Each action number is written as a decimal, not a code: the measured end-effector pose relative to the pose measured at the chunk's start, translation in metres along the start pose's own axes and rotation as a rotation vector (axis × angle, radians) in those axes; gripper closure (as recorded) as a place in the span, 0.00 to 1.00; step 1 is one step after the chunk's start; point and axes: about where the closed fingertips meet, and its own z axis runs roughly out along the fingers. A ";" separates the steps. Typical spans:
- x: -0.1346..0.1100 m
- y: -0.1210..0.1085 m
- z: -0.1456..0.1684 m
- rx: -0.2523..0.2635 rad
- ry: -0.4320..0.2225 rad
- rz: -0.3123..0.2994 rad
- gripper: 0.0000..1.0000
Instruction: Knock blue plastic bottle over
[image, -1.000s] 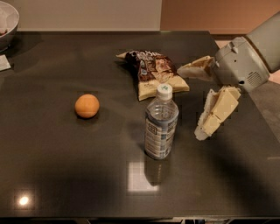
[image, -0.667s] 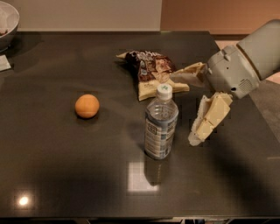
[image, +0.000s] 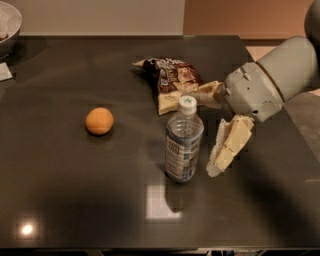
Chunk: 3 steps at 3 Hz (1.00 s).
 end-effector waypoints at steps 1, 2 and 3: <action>-0.003 0.003 0.007 -0.023 -0.022 -0.001 0.18; -0.007 0.005 0.009 -0.035 -0.036 0.004 0.41; -0.013 0.004 0.006 -0.028 -0.043 0.009 0.64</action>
Offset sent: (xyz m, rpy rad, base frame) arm -0.0097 0.0109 0.0006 0.0491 0.0557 0.0302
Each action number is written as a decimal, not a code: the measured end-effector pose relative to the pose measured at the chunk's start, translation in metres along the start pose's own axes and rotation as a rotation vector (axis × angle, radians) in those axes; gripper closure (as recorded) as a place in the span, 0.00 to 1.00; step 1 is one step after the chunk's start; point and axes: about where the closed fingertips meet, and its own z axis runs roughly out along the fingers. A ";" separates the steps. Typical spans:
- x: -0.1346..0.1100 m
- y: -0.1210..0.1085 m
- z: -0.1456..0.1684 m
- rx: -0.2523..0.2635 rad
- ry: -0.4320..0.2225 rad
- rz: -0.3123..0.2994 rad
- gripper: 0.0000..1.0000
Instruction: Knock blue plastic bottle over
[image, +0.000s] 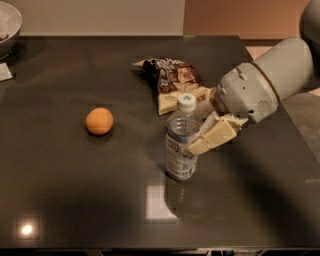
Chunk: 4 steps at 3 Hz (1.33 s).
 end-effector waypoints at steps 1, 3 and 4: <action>-0.003 -0.010 -0.011 0.046 0.041 0.020 0.88; 0.007 -0.049 -0.040 0.165 0.301 0.092 1.00; 0.020 -0.058 -0.042 0.177 0.471 0.112 1.00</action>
Offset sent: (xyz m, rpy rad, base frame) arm 0.0624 -0.0402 0.0204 -0.3084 -0.0723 -0.2277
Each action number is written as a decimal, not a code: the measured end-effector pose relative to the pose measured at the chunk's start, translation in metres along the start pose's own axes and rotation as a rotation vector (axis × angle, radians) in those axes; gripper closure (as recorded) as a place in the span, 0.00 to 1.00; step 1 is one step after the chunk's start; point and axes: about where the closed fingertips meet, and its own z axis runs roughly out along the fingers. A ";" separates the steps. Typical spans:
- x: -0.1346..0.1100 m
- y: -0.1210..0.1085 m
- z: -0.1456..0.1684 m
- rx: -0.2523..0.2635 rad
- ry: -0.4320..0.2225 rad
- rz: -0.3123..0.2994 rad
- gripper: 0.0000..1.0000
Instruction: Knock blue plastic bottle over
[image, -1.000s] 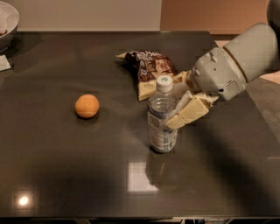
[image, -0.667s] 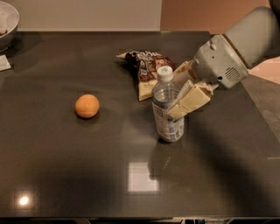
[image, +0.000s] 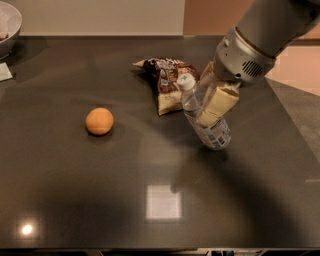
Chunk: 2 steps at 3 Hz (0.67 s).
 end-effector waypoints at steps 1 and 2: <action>0.010 0.000 0.009 0.015 0.145 -0.018 1.00; 0.014 0.009 0.020 0.027 0.257 -0.067 1.00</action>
Offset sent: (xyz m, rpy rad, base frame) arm -0.0228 -0.0065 -0.0411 -0.4239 -0.0555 0.0818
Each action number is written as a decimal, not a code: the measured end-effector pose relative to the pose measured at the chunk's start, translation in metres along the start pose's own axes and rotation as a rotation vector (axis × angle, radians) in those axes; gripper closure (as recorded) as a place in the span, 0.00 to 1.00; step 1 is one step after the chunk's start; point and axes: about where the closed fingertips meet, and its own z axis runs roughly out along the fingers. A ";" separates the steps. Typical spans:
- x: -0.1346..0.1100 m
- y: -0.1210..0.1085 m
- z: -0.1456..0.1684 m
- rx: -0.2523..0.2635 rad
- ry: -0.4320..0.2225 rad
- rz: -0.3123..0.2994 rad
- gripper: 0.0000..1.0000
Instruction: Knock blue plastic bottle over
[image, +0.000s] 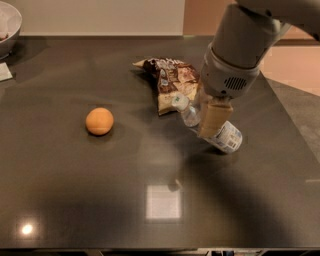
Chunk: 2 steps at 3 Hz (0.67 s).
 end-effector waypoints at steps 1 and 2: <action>-0.003 0.013 0.011 0.016 0.083 -0.049 1.00; -0.007 0.025 0.024 0.013 0.116 -0.081 0.82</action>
Offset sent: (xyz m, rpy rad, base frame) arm -0.0386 0.0160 -0.0441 -0.1727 -0.0145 0.0997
